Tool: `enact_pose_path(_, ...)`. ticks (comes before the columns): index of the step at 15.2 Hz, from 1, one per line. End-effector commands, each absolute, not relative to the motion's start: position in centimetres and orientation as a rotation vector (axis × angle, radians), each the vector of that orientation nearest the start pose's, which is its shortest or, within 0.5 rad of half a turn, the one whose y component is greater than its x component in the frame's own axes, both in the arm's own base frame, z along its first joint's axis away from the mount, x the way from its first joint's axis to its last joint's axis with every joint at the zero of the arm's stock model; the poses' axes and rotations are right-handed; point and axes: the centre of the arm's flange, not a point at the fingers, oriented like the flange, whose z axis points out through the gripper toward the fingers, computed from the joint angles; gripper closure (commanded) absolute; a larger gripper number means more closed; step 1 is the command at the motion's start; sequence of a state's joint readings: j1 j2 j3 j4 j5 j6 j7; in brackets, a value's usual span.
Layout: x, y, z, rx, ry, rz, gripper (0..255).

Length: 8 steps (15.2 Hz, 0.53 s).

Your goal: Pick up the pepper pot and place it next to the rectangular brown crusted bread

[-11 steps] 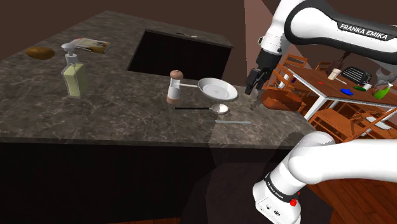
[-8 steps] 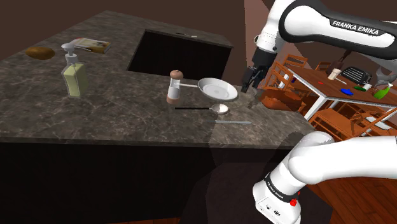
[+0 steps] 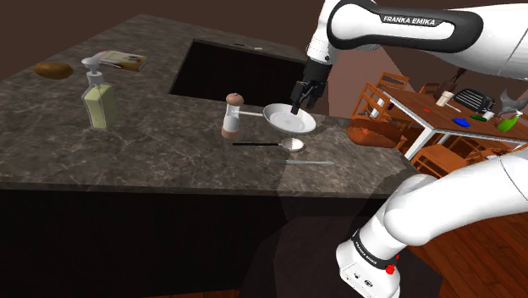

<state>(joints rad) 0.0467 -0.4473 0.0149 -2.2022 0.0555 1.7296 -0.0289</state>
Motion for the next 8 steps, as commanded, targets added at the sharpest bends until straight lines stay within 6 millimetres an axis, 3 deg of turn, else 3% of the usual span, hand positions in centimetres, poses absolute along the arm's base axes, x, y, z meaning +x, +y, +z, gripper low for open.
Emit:
enact_pose_path(1,44.1,3.7,55.1,-3.083,-0.136,0.04,0)
enact_pose_path(8,52.8,6.1,53.7,-3.055,-0.181,0.04,0)
